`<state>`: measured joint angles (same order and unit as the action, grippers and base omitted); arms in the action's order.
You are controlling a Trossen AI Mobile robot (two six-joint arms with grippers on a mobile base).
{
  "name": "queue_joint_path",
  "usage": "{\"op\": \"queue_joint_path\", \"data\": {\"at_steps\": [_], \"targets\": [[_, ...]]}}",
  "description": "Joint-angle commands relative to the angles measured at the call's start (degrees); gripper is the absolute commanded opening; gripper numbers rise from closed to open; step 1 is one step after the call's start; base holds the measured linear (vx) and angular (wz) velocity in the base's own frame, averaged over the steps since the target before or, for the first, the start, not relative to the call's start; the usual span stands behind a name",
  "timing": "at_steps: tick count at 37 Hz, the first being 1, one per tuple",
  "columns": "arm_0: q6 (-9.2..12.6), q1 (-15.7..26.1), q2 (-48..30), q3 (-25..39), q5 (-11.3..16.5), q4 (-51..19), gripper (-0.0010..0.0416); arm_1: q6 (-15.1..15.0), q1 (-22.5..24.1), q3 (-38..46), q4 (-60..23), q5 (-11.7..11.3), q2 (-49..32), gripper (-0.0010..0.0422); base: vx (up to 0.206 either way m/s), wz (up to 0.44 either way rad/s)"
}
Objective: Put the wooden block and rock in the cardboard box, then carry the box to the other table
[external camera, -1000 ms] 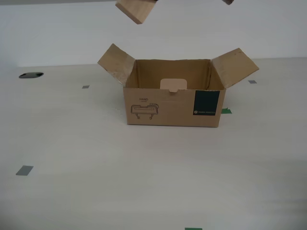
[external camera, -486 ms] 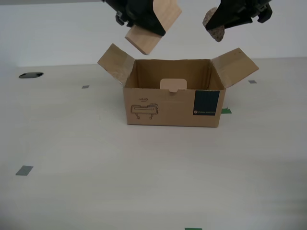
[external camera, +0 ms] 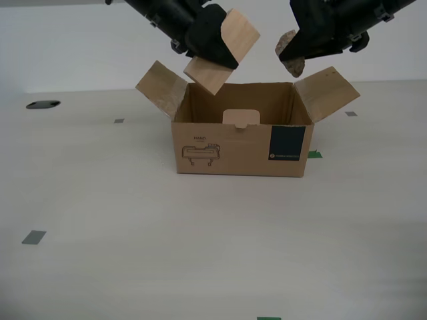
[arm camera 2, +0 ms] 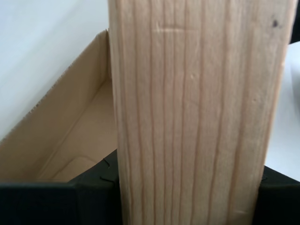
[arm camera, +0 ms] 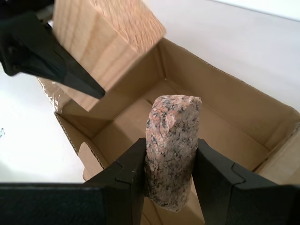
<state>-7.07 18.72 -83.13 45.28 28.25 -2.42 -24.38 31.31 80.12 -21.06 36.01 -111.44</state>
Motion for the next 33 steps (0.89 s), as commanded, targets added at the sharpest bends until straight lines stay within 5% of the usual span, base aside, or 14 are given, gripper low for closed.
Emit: {"op": "queue_joint_path", "data": {"at_steps": [1,30,33], "targets": [[0.2,0.1,0.0,-1.6,0.0,3.0,-0.0001,0.6,0.0,-2.7,2.7,0.7,0.0,-0.0001,0.000,0.000],[0.3,0.5,-1.1,-6.0,-2.3,11.7,0.0000,2.1,0.2,-5.4,8.7,0.4,-0.5,0.0000,0.000,0.000],[-0.5,0.6,-3.0,-6.0,-2.3,12.1,-0.0001,2.2,0.5,-5.4,8.9,-1.2,-0.8,-0.0001,0.000,0.000]]}}
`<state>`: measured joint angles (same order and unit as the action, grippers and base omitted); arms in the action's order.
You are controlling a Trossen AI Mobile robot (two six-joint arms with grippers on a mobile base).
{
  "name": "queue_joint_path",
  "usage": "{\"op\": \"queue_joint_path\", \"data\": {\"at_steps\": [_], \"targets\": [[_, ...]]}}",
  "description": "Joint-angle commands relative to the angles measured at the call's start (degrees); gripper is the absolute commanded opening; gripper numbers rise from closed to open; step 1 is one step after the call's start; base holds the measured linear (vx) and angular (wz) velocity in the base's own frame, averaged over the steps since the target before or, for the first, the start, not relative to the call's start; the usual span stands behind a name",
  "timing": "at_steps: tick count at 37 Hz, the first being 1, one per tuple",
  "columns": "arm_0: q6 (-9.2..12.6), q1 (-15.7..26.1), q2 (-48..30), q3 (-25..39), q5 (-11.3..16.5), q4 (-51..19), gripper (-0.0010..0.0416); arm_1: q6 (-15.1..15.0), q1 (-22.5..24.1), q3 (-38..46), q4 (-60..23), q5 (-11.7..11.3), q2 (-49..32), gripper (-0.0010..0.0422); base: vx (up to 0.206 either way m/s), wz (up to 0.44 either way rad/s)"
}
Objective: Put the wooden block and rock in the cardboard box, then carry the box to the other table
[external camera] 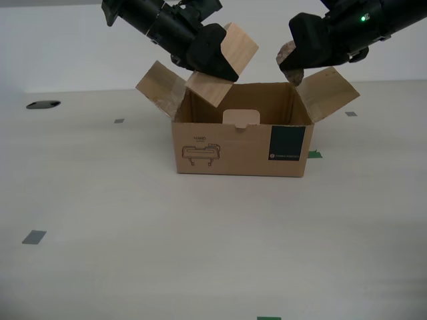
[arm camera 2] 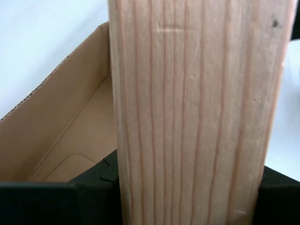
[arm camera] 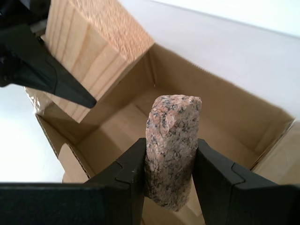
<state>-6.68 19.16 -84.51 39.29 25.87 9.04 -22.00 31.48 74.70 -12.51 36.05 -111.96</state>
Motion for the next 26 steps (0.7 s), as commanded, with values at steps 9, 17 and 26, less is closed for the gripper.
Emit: {"op": "queue_joint_path", "data": {"at_steps": [9,17,26], "targets": [[-1.0,0.6,-5.1,0.1,0.1,3.6,0.0000,1.2,0.5,-1.0,1.9,-3.7,-0.3,0.0000,0.000,0.000],[-1.0,0.8,-5.2,0.1,0.0,3.9,0.0000,1.5,0.5,-2.7,2.4,-3.7,-0.3,0.0000,0.000,0.000],[-1.0,1.1,-5.2,0.1,0.0,3.8,0.0000,1.7,0.5,-3.5,2.6,-3.7,-0.3,0.0000,0.000,0.000]]}}
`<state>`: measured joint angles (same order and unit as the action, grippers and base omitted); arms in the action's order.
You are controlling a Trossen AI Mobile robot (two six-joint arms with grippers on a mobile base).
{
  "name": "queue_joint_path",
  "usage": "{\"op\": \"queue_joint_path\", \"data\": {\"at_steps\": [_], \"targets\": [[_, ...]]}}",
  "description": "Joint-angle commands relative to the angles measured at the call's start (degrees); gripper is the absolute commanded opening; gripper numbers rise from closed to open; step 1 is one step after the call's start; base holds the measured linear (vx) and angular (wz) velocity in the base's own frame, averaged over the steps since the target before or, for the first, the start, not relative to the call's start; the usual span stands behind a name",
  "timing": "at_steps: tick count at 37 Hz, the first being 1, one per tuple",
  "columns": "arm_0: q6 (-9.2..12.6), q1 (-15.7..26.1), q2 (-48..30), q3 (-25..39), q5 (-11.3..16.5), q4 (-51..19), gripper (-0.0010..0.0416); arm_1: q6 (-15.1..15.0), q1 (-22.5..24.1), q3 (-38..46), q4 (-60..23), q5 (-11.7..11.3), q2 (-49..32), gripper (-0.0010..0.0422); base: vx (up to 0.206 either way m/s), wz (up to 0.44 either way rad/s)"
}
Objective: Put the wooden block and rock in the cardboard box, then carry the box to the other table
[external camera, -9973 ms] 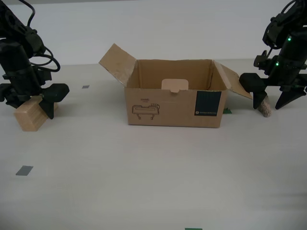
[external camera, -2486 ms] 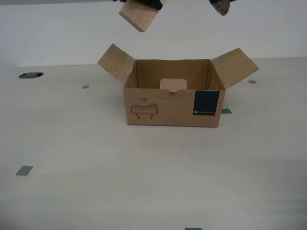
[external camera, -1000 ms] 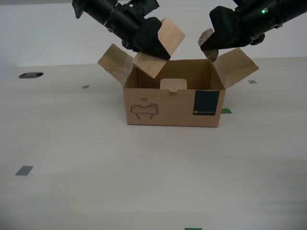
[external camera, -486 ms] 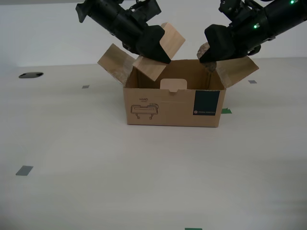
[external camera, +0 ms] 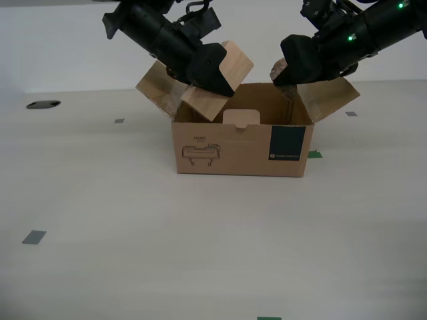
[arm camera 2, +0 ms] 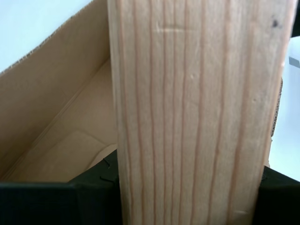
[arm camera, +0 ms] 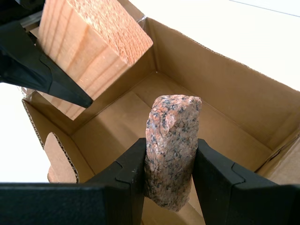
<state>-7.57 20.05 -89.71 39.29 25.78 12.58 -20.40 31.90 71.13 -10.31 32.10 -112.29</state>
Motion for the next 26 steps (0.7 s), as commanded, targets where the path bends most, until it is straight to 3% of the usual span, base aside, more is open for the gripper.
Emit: {"op": "queue_joint_path", "data": {"at_steps": [1,16,26], "targets": [[-0.1,0.3,0.0,0.1,0.2,0.3,0.0000,0.1,0.1,0.1,0.4,0.2,0.0,0.0000,0.000,0.000],[-0.1,0.7,0.0,0.1,0.1,0.2,0.0022,0.5,0.1,0.1,1.0,0.2,0.0,0.0006,0.000,0.000],[-0.1,0.7,0.0,0.1,0.1,0.2,0.0054,2.4,0.1,0.1,1.3,-0.2,0.0,0.0092,0.000,0.000]]}}
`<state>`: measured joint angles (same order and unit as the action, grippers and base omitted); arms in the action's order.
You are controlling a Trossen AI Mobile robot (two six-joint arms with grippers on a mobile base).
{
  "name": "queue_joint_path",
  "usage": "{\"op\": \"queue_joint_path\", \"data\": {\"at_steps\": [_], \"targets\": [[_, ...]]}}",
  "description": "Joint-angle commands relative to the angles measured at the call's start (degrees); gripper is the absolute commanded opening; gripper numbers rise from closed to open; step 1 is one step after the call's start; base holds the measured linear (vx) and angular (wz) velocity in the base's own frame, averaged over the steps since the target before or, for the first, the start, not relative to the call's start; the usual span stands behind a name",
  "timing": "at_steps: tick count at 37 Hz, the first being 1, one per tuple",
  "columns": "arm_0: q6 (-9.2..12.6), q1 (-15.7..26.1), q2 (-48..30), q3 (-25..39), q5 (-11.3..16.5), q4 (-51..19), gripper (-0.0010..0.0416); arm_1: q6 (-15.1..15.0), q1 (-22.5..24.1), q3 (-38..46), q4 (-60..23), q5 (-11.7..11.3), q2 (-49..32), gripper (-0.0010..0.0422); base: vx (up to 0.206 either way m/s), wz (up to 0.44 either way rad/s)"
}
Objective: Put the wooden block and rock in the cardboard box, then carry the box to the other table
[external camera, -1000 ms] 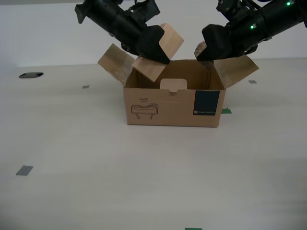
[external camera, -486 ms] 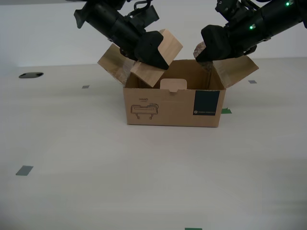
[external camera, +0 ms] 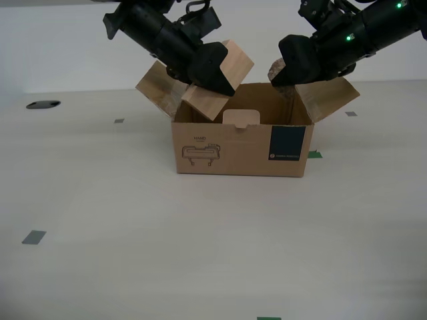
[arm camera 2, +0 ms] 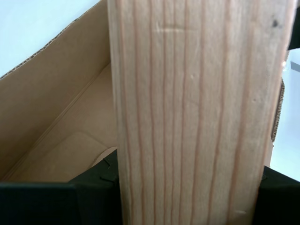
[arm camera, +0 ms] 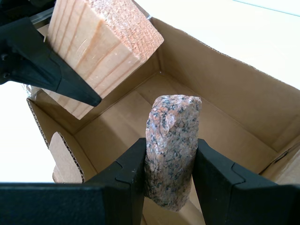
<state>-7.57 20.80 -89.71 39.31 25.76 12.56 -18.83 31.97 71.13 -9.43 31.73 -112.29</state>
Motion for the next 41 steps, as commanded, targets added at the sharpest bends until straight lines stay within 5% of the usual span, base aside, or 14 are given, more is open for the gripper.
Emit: {"op": "queue_joint_path", "data": {"at_steps": [1,20,41], "targets": [[-0.1,0.0,0.0,0.0,0.1,0.3,0.0054,1.1,0.0,0.1,0.4,0.2,0.0,0.0101,0.000,0.000],[-0.1,0.3,0.0,0.0,0.1,0.2,0.0056,2.0,0.1,0.1,0.6,0.2,0.0,0.0217,0.000,0.000],[-0.1,0.4,0.0,0.1,0.1,-0.4,0.0059,2.9,0.2,0.1,0.6,0.2,0.0,0.0229,0.000,0.000]]}}
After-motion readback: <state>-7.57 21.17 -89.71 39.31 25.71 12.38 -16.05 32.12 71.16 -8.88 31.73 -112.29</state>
